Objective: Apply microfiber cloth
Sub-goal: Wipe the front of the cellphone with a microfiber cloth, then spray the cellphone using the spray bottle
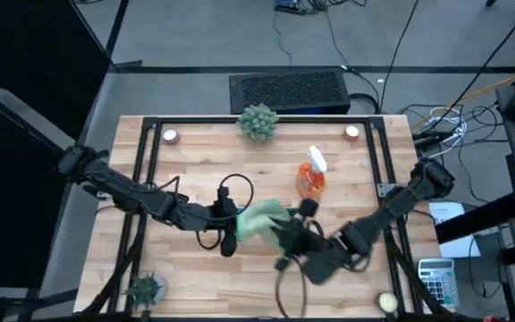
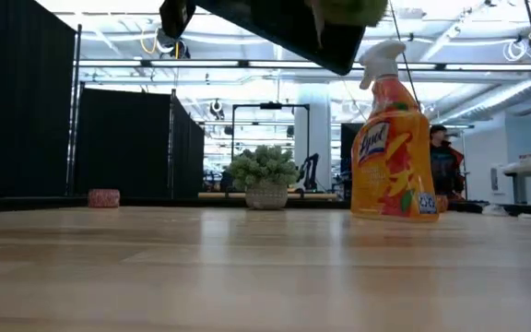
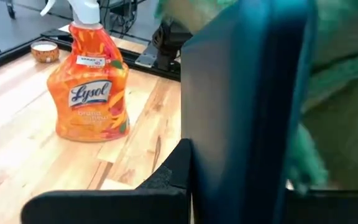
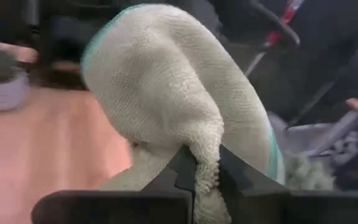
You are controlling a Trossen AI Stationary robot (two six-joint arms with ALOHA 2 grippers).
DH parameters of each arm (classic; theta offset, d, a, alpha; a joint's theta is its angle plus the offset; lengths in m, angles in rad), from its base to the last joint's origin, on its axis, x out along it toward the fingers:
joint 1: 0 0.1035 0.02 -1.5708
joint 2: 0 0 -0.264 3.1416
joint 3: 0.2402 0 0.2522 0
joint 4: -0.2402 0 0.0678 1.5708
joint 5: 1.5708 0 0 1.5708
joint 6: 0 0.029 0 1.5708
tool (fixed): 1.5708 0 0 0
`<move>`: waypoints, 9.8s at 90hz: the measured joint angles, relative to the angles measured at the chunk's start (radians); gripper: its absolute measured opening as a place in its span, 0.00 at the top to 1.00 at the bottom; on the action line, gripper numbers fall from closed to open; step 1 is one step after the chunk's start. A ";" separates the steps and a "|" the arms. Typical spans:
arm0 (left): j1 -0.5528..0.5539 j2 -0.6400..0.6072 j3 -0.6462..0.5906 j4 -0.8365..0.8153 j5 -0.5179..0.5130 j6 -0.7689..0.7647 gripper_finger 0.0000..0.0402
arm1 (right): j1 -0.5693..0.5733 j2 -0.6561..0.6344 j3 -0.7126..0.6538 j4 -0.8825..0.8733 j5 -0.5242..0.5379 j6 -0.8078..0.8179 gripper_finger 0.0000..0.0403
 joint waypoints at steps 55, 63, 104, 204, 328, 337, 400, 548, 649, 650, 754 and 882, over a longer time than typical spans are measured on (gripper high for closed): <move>0.000 -0.014 -0.003 -0.023 -0.018 0.025 0.98 | -0.089 0.046 0.006 -0.070 -0.118 0.029 0.97; -0.001 -0.028 -0.003 -0.023 -0.019 0.032 0.98 | -0.070 0.045 0.006 -0.200 -0.108 0.147 0.97; -0.006 -0.043 0.000 0.004 0.007 0.053 0.98 | 0.038 0.050 -0.001 -0.884 -0.114 0.772 0.97; -0.011 -0.041 -0.001 0.040 0.056 0.053 0.98 | 0.090 0.050 0.075 -0.932 -0.151 0.837 0.97; -0.028 -0.079 0.001 0.017 0.086 0.176 0.98 | 0.311 0.061 0.160 -1.192 -0.380 1.206 0.97; -0.034 -0.078 0.001 -0.013 0.087 0.323 0.98 | 0.347 0.061 0.160 -1.118 -0.379 1.242 0.97; -0.104 0.180 0.001 -0.129 0.019 0.706 0.98 | 0.330 0.319 0.159 -1.271 -0.744 1.422 0.85; -0.113 0.030 0.072 -0.076 0.049 0.652 0.92 | 0.203 0.137 0.090 -0.550 -0.102 0.559 0.97; -0.080 -0.163 -0.299 0.241 0.023 -0.782 0.53 | 0.174 0.266 0.090 -1.020 0.258 0.418 0.98; -0.080 -0.163 -0.299 0.244 0.023 -0.785 0.53 | 0.174 0.266 0.090 -1.020 0.266 0.416 0.98; -0.022 -0.313 -0.298 0.383 -0.159 -0.283 0.98 | 0.303 0.262 0.090 -0.944 0.174 0.369 0.67; 0.064 -0.243 -0.298 0.096 -0.120 0.034 0.98 | 0.331 0.013 0.048 -1.036 -0.611 1.399 0.54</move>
